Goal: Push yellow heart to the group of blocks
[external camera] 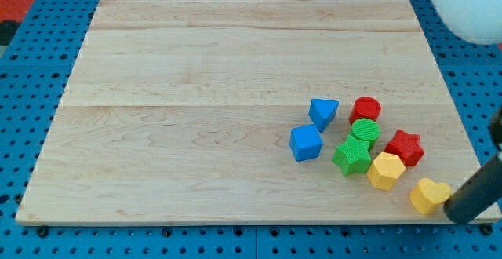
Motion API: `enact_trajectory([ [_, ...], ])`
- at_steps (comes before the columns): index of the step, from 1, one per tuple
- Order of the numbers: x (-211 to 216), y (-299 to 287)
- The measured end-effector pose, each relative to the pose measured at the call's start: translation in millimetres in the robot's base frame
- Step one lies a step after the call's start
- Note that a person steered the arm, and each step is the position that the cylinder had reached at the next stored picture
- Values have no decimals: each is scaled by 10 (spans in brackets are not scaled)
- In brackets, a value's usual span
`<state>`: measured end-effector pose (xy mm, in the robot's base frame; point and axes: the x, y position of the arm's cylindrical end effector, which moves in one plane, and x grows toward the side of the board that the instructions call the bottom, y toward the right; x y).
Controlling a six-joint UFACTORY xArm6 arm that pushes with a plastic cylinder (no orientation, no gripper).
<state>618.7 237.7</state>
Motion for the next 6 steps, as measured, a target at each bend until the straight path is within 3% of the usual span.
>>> enact_trajectory([
  [2,-248,-114],
  [5,-123,-140],
  [6,-736,-358],
])
